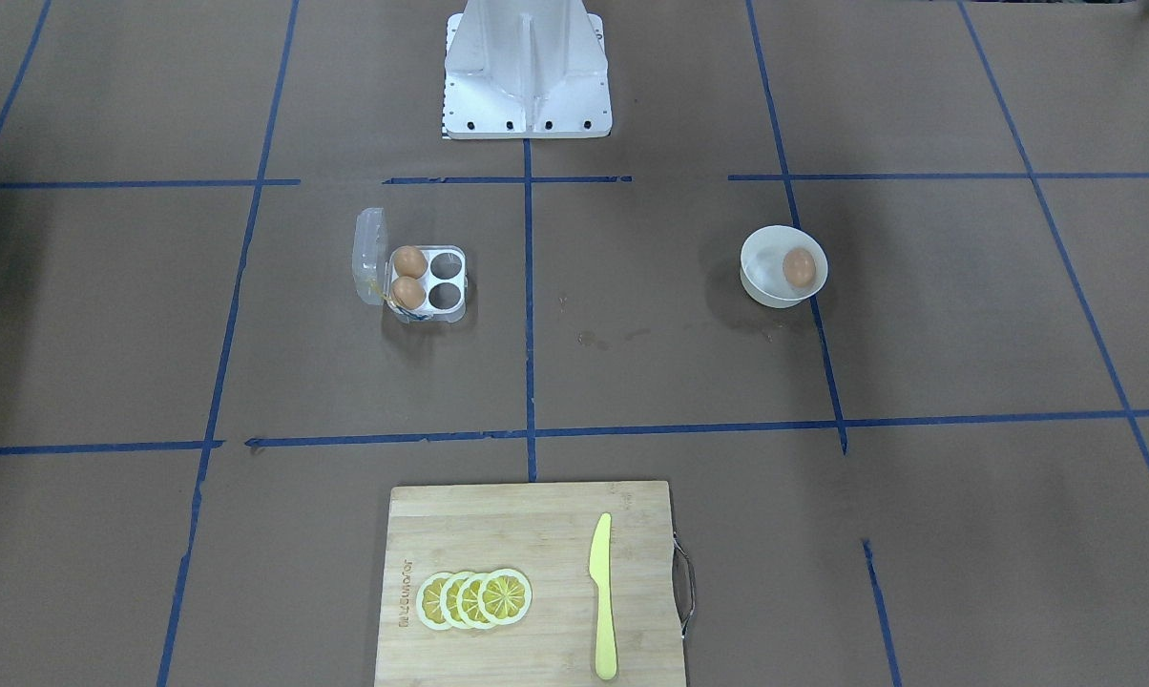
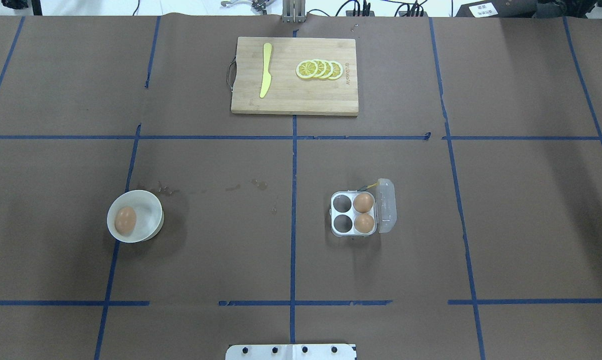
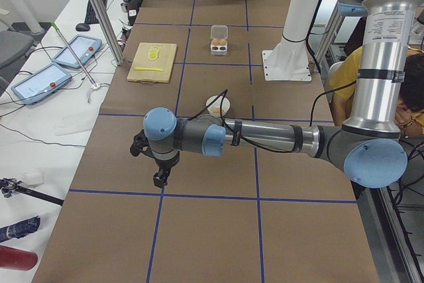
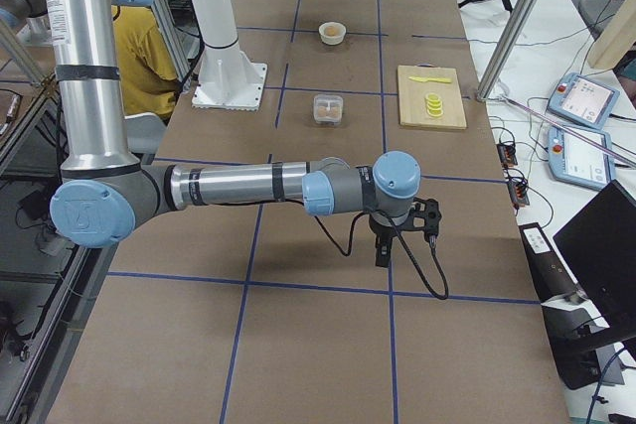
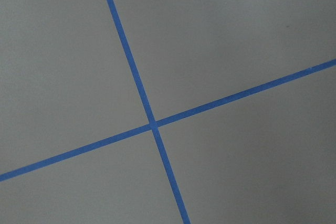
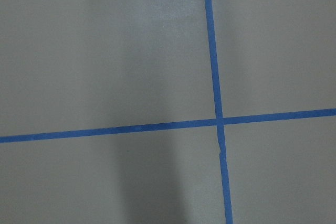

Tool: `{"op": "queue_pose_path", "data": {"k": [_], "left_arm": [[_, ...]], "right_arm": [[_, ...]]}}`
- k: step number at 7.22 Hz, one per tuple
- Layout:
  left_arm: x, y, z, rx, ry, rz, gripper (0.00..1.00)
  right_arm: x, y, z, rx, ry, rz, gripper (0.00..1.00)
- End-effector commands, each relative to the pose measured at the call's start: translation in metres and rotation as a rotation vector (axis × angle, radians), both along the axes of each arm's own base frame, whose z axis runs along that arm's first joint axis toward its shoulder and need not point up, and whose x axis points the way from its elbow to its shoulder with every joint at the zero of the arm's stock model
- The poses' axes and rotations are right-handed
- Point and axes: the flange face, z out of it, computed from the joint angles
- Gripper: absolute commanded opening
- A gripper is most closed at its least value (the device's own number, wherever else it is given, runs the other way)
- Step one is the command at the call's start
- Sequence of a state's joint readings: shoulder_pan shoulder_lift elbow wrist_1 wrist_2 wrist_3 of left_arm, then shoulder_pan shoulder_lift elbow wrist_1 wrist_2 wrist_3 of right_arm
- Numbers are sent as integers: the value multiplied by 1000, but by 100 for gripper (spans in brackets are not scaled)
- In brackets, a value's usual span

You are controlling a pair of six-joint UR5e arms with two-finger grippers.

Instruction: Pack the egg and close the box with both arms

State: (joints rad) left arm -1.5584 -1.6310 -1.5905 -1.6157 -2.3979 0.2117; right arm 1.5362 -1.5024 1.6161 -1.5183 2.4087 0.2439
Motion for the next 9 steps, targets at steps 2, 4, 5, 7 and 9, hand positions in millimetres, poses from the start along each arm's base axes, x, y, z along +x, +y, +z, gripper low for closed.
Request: {"op": "queue_pose_path", "data": {"k": [2,4,5,7,9], "left_arm": [[-2,4,-30,0,-28,3,100],[-4,4,-27,-3,-51,-2,100],[-4,4,-26,-6,-51,-2,100],[-4,4,-27,-3,-49,-3,100],[-3,4,-32,10,-47,2,100]], "right_arm": [[2,5,-9,24,-2,4,100],[2,5,-12,32,-4,3,100],[1,9,-15,36,-6,3,100],[1,10,-18,43,-6,3,100],[-11,7,-17,40,0,-19,100]]}}
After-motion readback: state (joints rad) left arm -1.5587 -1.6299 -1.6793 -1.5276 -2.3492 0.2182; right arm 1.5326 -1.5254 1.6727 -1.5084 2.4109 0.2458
